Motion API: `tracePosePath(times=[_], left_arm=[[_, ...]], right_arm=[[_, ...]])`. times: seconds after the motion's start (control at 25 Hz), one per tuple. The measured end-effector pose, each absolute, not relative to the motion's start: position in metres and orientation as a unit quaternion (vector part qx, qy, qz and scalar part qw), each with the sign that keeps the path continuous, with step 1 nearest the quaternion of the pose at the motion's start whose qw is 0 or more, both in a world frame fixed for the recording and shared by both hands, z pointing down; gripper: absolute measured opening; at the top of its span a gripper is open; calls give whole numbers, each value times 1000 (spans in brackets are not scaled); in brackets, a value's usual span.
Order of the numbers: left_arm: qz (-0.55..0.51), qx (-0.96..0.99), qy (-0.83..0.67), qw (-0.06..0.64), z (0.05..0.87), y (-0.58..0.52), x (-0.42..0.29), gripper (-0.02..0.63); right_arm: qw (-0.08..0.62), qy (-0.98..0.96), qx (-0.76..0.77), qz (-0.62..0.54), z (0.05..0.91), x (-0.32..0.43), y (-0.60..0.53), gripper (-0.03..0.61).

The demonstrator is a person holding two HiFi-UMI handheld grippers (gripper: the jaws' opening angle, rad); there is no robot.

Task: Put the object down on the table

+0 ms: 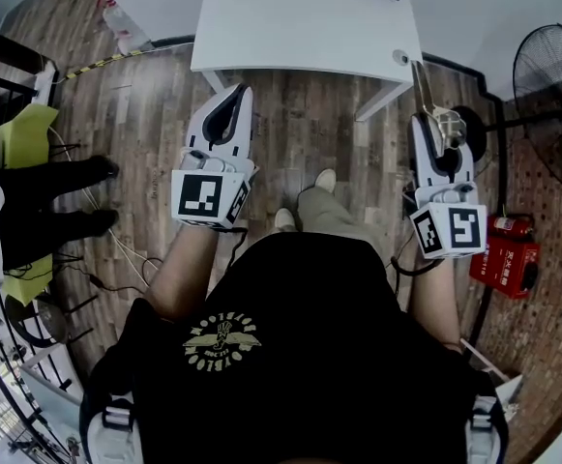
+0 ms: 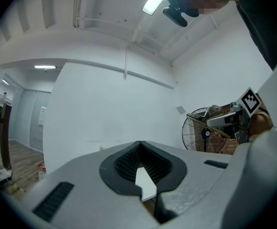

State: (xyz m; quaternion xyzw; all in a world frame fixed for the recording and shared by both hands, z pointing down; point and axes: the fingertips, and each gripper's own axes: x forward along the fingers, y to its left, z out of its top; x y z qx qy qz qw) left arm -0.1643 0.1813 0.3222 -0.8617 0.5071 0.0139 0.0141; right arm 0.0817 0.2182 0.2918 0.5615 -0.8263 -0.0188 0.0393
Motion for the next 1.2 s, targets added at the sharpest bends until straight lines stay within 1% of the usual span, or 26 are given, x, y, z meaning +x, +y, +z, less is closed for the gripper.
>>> tracePosePath(times=[0.56, 1.2], left_arm=[[-1, -855, 519, 13, 330, 121, -139, 6], [-14, -852, 524, 2, 349, 56, -119, 6]], right_arm=[[35, -833, 553, -3, 303, 112, 157, 117], [51, -838, 544, 10, 324, 131, 83, 117]])
